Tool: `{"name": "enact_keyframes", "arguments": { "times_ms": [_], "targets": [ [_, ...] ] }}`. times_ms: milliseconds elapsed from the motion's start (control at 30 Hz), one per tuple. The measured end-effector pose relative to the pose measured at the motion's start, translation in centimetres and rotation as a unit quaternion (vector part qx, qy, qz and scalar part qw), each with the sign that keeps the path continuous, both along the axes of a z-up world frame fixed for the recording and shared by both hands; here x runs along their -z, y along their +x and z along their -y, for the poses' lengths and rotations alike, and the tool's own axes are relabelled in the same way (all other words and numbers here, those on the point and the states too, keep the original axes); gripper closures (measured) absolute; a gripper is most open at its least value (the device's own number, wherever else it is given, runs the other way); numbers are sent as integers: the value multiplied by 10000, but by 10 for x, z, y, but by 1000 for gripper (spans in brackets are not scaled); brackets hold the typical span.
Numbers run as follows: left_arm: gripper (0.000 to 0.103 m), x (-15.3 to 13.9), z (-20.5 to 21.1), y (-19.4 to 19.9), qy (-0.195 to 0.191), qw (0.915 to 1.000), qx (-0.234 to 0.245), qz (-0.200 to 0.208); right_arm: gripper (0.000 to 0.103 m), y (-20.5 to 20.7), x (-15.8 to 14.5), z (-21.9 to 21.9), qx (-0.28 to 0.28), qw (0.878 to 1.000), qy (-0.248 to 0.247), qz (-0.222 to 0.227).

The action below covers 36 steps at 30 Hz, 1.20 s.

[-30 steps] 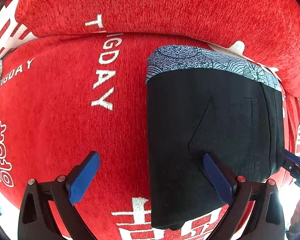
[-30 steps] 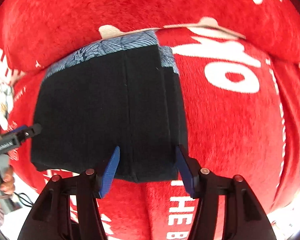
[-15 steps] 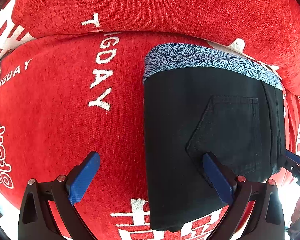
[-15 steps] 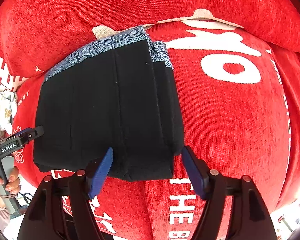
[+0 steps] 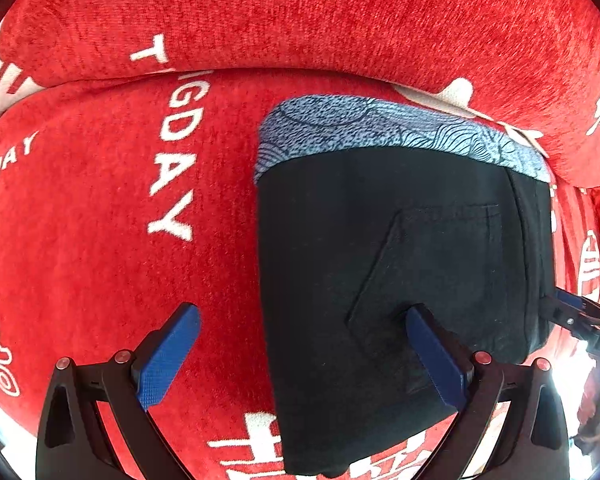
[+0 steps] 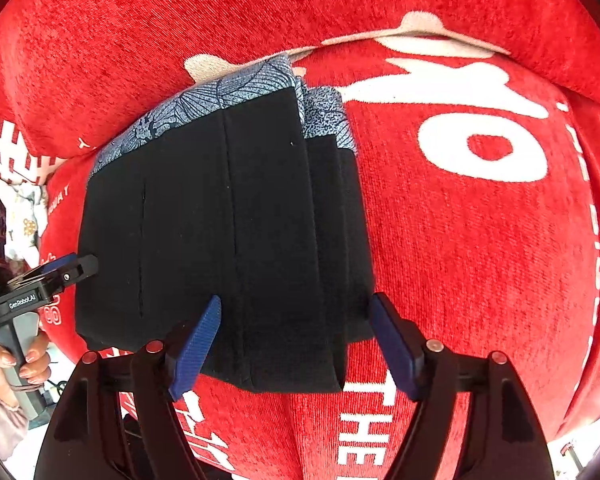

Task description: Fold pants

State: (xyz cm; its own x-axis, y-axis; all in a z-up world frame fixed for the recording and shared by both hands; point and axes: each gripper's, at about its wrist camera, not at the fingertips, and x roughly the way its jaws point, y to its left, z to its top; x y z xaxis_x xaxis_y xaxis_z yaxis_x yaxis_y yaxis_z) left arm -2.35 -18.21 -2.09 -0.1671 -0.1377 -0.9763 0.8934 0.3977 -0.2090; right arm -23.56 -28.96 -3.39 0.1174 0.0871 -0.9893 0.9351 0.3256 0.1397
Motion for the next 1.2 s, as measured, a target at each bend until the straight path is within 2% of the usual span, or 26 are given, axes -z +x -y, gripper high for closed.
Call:
{"name": "enact_keyframes", "arguments": {
  "times_ms": [100, 267, 400, 467, 633, 767, 867, 933, 1000, 1067, 1167, 1200],
  "targets": [
    [0, 4, 7, 5, -99, 9988, 59, -471, 22, -2, 5, 6, -36, 9999, 103, 109],
    [0, 15, 13, 15, -141, 9957, 48, -911, 19, -6, 10, 17, -53, 9990, 270, 342],
    [0, 37, 19, 27, -113, 9865, -169, -1622, 18, -15, 17, 32, 90, 9968, 407, 682],
    [0, 42, 24, 29, -191, 9836, -210, -1781, 18, -22, 23, 43, 257, 9936, 534, 961],
    [0, 41, 33, 20, -353, 9842, 21, -1734, 18, -39, 38, 64, 568, 9795, 970, 1671],
    [0, 42, 45, 5, -426, 9874, 340, -1483, 18, -47, 48, 74, 716, 9706, 1147, 1991],
    [0, 43, 48, -1, -419, 9880, 338, -1444, 18, -52, 51, 82, 961, 9651, 1147, 2148],
    [0, 43, 49, -3, -402, 9882, 325, -1443, 22, -57, 51, 85, 1056, 9648, 1141, 2122],
    [0, 42, 49, -4, -373, 9888, 292, -1413, 33, -57, 51, 82, 1040, 9686, 1090, 1980],
    [16, 37, 45, -2, -447, 9874, 279, -1494, 47, -63, 45, 83, 1059, 9687, 1085, 1967],
    [34, 21, 36, 0, -669, 9871, 297, -1423, 54, -61, 35, 74, 941, 9705, 946, 2006],
    [36, 16, 33, 1, -727, 9868, 282, -1419, 55, -60, 31, 73, 957, 9704, 918, 2020]
  ]
}}
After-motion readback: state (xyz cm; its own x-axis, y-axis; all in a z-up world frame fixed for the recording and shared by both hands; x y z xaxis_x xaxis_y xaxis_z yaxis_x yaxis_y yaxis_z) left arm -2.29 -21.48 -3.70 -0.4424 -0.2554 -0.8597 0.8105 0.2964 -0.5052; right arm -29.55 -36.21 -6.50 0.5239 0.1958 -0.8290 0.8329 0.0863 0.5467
